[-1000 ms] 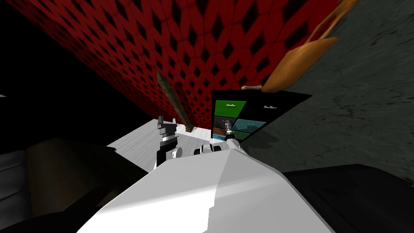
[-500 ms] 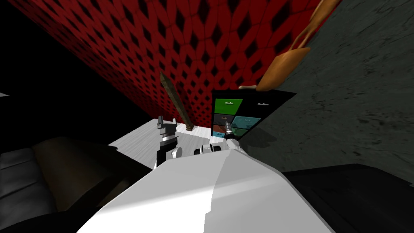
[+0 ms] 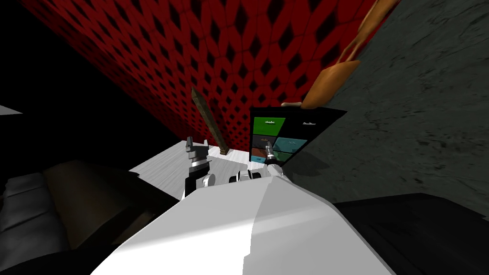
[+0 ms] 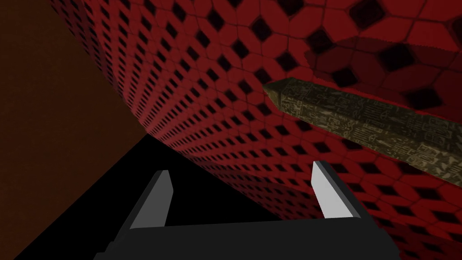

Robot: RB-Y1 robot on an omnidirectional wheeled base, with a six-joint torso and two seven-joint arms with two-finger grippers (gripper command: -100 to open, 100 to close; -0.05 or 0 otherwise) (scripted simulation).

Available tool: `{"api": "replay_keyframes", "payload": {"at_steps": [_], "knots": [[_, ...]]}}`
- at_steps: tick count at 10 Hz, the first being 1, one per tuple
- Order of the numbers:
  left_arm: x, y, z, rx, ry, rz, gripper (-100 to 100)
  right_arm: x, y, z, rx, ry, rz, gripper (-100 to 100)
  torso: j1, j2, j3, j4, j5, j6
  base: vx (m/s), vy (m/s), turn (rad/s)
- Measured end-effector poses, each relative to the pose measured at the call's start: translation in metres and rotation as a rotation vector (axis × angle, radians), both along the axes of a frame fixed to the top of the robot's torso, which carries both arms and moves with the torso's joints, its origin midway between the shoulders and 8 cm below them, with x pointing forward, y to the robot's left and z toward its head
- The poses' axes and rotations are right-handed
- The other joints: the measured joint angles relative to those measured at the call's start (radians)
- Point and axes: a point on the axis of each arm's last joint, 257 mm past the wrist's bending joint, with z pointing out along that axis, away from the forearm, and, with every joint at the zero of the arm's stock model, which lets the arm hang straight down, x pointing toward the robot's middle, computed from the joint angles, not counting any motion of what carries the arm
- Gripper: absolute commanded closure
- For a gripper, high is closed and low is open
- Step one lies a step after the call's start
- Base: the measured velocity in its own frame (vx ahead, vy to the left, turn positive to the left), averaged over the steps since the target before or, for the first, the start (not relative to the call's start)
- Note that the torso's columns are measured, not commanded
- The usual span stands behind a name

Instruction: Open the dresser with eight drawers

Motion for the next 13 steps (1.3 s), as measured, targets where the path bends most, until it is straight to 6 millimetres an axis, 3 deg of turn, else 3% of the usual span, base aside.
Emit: {"api": "replay_keyframes", "payload": {"at_steps": [4, 6, 7, 13], "knots": [[0.000, 0.000, 0.000, 0.000, 0.000, 0.000, 0, -0.003, -0.002, -0.005, -0.003, 0.001, -0.010, -100, 0.004, 0.011, 0.007, 0.003, 0.001, 0.000, 0.112, -0.044, 0.017], [0.000, 0.000, 0.000, 0.000, 0.000, 0.000, 0, 0.007, -0.008, 0.004, -0.001, -0.002, -0.009, -100, 0.004, 0.007, 0.005, 0.002, 0.001, 0.000, 0.057, 0.003, -0.008], [0.000, 0.000, 0.000, 0.000, 0.000, 0.000, 0, 0.008, -0.008, 0.004, -0.001, 0.000, -0.008, 100, 0.003, 0.008, 0.005, 0.002, 0.001, 0.000, -0.060, -0.005, 0.024], [0.000, 0.000, 0.000, -0.001, 0.000, 0.000, 0, 0.007, 0.002, 0.004, 0.002, 0.008, 0.013, 100, 0.004, 0.011, 0.006, 0.006, 0.003, 0.002, -0.130, 0.057, -0.036]]}}
